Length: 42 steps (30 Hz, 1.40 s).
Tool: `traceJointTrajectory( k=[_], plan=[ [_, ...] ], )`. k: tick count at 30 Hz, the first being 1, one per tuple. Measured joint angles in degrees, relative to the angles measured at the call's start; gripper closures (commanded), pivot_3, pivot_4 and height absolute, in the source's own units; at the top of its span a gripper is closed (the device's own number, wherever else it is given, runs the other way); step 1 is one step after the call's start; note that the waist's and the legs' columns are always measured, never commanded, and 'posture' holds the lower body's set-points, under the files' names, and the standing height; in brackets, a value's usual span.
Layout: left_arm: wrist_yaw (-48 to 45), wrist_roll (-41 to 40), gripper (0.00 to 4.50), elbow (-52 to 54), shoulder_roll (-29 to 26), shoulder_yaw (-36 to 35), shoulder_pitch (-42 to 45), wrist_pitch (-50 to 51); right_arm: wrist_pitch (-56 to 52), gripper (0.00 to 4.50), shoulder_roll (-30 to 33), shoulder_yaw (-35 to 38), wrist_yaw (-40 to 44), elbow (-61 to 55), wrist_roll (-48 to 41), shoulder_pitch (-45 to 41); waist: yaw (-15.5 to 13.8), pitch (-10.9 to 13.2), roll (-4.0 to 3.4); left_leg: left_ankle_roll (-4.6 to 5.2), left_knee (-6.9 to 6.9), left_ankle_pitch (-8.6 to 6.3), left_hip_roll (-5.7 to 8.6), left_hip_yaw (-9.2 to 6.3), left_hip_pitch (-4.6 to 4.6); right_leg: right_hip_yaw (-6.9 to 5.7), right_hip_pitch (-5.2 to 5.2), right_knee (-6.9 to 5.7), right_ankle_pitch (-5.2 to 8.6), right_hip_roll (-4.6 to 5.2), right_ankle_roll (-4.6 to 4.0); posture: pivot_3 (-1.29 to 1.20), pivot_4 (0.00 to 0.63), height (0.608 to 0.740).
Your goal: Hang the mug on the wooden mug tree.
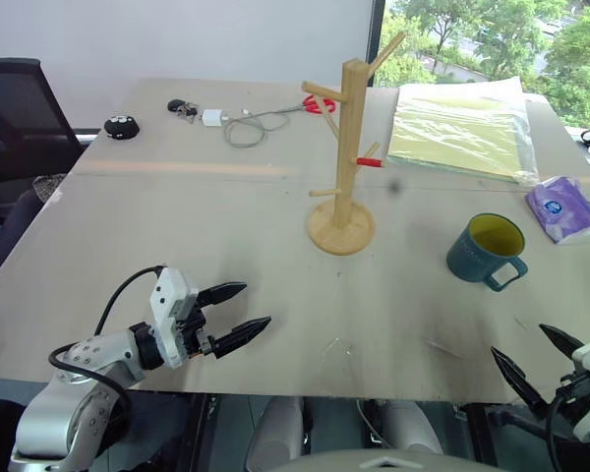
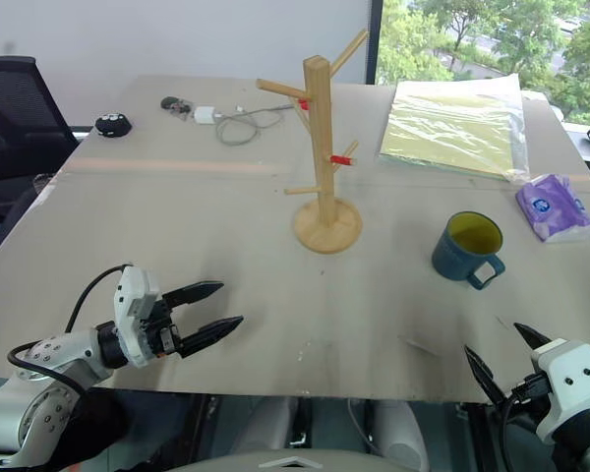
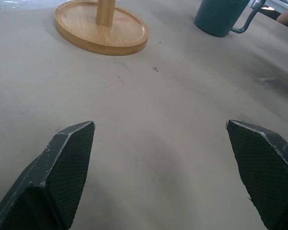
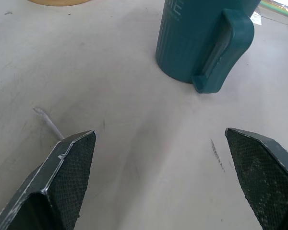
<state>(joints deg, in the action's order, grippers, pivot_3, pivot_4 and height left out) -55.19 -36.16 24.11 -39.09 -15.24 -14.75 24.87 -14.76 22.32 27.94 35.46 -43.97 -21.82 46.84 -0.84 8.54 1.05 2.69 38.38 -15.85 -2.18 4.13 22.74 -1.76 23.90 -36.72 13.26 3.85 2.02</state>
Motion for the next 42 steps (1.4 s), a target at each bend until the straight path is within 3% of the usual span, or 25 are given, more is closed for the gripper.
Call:
traceJointTrajectory(
  k=[5,12,19,42],
  plan=[
    [-2.6,-3.8,0.00,0.3,-0.9,0.4,6.1,1.2,-4.6,0.14,-0.4,-2.3,-6.3,0.1,2.2,-7.5,0.0,0.0,0.12,-0.04,0.13,0.01,-0.06,-0.03,-0.04,-0.19,-0.01,-0.03,0.00,0.03,0.01,0.00,0.150,0.740],
    [-12.4,-8.0,0.00,3.2,-6.9,3.3,12.0,2.4,-14.2,0.14,-4.1,-7.6,-19.1,2.7,6.7,-20.6,0.1,-0.1,-0.07,-0.03,0.02,0.03,0.03,0.04,0.01,-0.17,-0.01,-0.04,-0.16,-0.30,-0.27,0.00,0.150,0.740],
    [-12.9,-9.1,0.00,4.1,-7.2,4.2,15.5,3.3,-18.2,0.14,-7.4,-12.4,-25.9,7.1,10.2,-29.2,0.1,0.0,-0.12,-0.02,0.01,0.03,0.04,0.09,0.00,-0.23,-0.02,-0.04,-0.14,-0.38,-0.22,0.00,0.150,0.740],
    [-12.2,-9.0,0.00,4.8,-7.2,4.0,14.0,3.0,-18.6,0.14,-11.6,-9.8,-31.1,6.6,12.5,-30.3,0.3,0.0,-0.13,-0.04,0.03,0.05,0.00,0.09,-0.08,-0.02,-0.03,-0.09,-0.06,-0.57,-0.07,0.00,0.150,0.740]
  ],
)
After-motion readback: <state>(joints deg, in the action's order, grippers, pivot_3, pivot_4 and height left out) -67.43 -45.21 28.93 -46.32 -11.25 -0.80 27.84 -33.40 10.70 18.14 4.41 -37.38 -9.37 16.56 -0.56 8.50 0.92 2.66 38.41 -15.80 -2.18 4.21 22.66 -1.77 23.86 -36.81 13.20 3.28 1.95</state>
